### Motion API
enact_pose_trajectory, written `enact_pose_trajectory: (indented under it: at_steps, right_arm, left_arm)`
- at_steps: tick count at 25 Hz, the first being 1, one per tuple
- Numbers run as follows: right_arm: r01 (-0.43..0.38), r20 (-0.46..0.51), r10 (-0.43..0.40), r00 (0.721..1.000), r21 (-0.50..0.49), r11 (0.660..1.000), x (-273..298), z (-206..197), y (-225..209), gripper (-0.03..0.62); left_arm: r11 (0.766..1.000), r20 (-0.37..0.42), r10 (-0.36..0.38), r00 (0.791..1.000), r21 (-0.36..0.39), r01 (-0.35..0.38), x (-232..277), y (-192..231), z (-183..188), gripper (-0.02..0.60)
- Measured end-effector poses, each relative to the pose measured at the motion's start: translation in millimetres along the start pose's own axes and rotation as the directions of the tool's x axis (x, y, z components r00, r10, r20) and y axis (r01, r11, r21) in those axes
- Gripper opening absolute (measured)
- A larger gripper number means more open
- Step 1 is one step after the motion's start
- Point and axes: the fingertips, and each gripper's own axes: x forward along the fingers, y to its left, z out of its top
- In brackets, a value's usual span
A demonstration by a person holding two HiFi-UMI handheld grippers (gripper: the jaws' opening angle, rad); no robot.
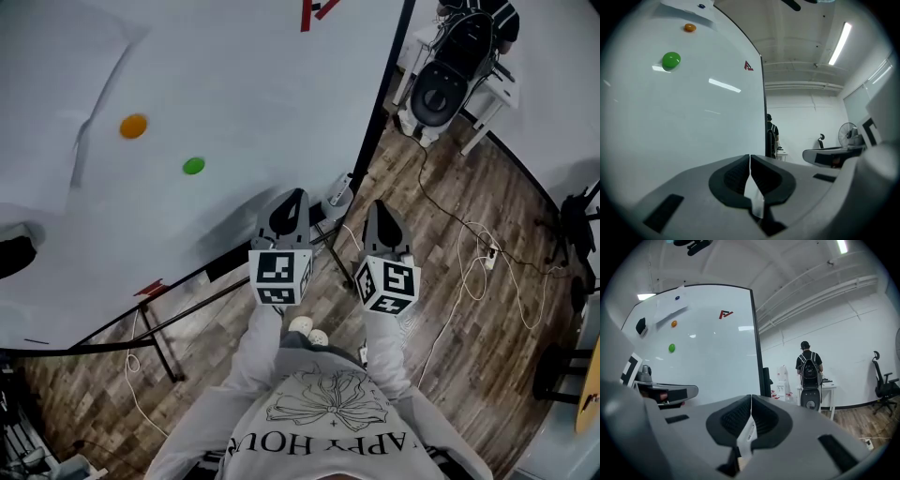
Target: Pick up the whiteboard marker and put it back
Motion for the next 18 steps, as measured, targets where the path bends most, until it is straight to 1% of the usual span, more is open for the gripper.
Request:
enact_pose_trajectory:
  at_steps: [7, 18]
  right_arm:
    - [0.005, 0.014, -0.005, 1.000, 0.004, 1.000, -4.8, 3.0, -0.3, 0.003]
    - [0.010, 0.007, -0.010, 1.000, 0.003, 1.000, -8.2, 0.3, -2.9, 0.003]
  left_arm:
    - [1.000, -0.002, 0.019, 1.000, 0.012, -0.019, -6.8, 3.5, 1.8, 0.011]
    - [1.000, 0.001, 0.024, 1.000, 0.016, -0.024, -9.5, 1.1, 4.3, 0.011]
